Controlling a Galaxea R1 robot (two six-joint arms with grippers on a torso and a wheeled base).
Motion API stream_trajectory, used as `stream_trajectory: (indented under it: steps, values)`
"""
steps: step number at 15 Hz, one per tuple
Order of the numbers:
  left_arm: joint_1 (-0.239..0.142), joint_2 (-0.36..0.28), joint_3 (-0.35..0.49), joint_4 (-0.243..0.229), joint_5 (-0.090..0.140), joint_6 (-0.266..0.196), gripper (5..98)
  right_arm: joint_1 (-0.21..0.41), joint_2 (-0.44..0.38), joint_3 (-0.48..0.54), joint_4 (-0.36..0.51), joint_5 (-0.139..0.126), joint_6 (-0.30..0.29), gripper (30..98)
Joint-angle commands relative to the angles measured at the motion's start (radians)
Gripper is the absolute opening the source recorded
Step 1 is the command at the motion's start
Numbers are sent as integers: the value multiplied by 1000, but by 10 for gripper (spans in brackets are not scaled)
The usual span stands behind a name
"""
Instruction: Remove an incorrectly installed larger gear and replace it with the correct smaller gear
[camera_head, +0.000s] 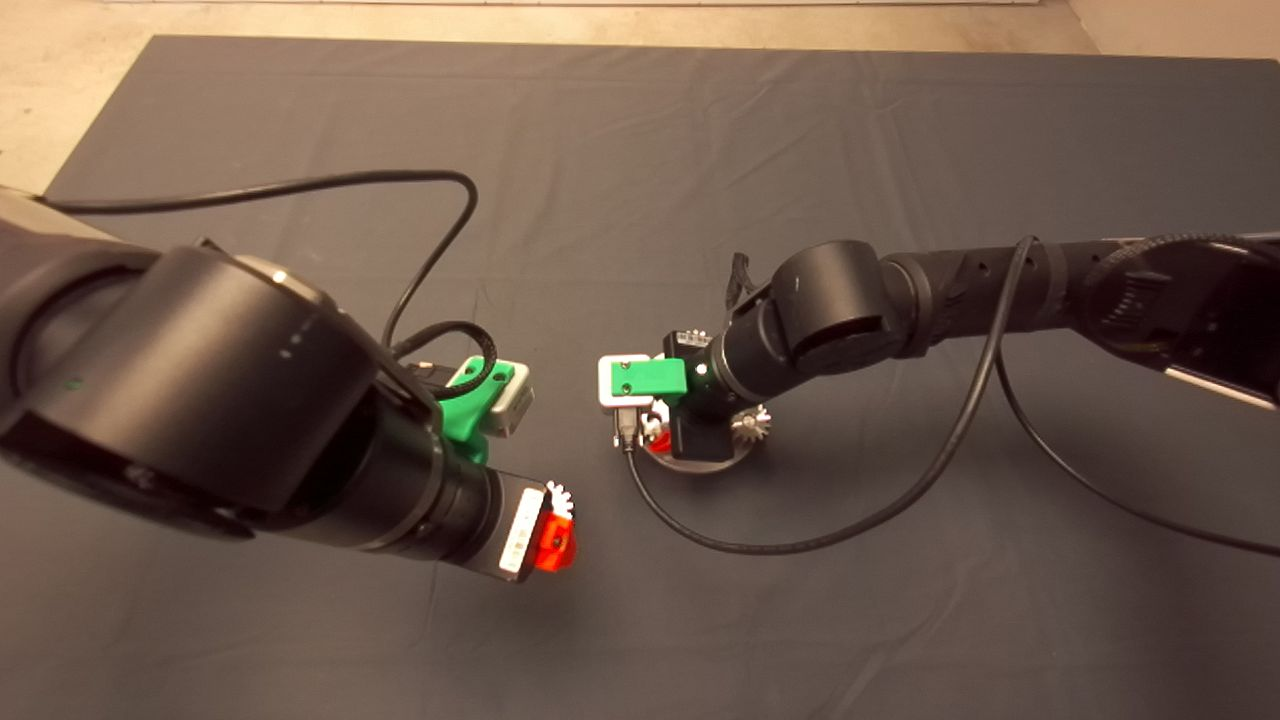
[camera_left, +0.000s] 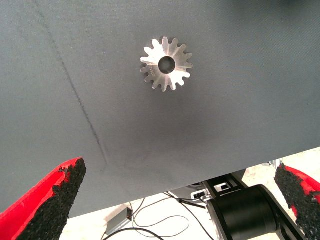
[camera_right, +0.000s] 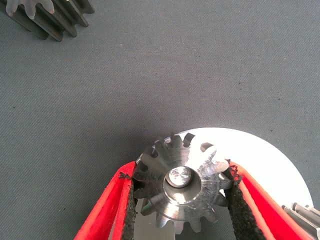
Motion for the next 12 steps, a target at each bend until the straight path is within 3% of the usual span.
stream_trajectory:
  steps: [1,10,12]
  values:
    - [-12,1,13,-13,132,5,978,18,6,0,-29,7,-1,416]
    - [-12,-1,13,-13,132,14,978,27,-8,2,-28,5,4,480]
    - [-12,-4,10,-13,132,14,978,76,-52,51,-17,7,12,525]
